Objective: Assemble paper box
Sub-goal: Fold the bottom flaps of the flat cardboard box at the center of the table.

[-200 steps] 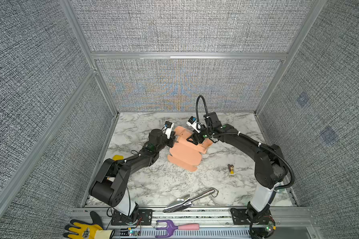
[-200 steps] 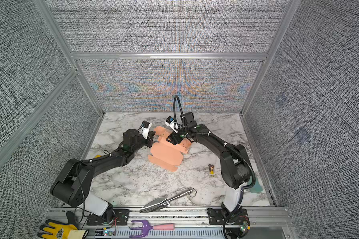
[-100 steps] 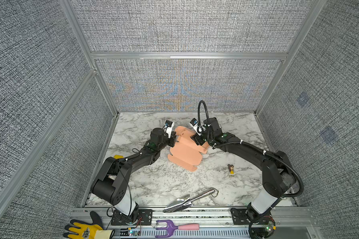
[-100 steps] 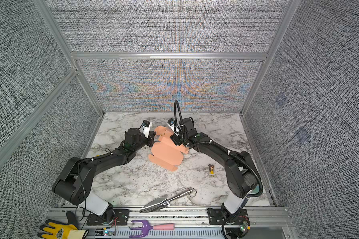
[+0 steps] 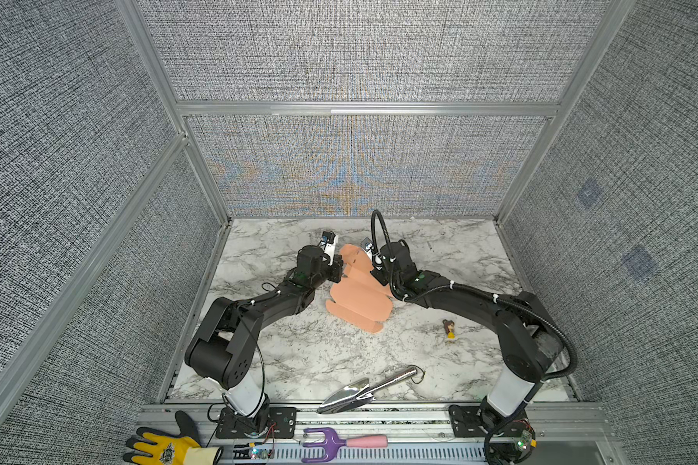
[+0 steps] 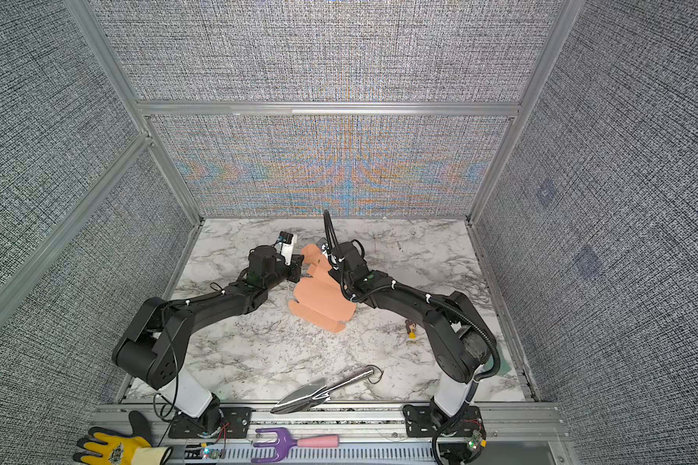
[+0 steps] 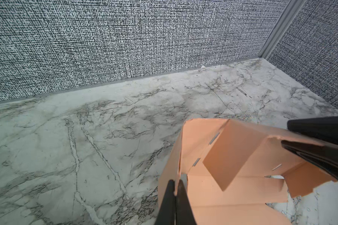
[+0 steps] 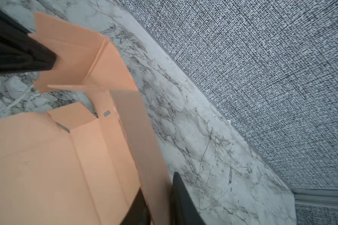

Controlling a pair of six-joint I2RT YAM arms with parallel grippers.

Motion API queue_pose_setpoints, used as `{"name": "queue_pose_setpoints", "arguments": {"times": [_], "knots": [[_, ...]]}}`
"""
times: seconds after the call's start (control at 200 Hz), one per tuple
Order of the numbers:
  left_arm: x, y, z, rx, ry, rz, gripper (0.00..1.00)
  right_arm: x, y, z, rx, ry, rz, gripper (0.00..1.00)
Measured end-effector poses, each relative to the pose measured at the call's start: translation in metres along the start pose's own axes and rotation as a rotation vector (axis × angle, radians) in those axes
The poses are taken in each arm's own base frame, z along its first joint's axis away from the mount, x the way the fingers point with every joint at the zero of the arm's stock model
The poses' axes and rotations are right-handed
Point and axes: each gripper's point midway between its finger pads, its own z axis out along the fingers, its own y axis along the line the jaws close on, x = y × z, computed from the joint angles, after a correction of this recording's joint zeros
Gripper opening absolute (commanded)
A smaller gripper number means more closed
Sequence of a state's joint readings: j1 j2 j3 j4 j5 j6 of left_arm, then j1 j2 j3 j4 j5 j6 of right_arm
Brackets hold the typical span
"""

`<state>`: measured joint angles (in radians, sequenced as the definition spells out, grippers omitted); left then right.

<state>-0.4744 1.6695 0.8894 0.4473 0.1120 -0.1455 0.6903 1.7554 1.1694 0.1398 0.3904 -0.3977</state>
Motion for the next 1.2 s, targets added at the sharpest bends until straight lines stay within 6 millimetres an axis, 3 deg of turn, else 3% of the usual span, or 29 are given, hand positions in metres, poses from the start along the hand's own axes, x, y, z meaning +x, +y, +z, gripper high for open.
{"name": "queue_pose_setpoints", "arguments": {"times": [0.31, 0.906, 0.996, 1.201], "knots": [[-0.004, -0.006, 0.003, 0.021, -0.016, -0.016, 0.00, 0.004, -0.004, 0.008, 0.116, 0.011, -0.060, 0.02], [0.015, -0.014, 0.009, 0.047, -0.011, -0.082, 0.00, 0.004, 0.005, 0.013, 0.173, 0.036, -0.175, 0.02], [0.018, -0.014, 0.011, 0.047, -0.007, -0.087, 0.00, 0.005, 0.008, 0.014, 0.171, 0.041, -0.192, 0.06], [0.028, -0.012, 0.014, 0.044, 0.015, -0.115, 0.00, -0.001, 0.011, 0.013, 0.149, 0.026, -0.196, 0.27]]}}
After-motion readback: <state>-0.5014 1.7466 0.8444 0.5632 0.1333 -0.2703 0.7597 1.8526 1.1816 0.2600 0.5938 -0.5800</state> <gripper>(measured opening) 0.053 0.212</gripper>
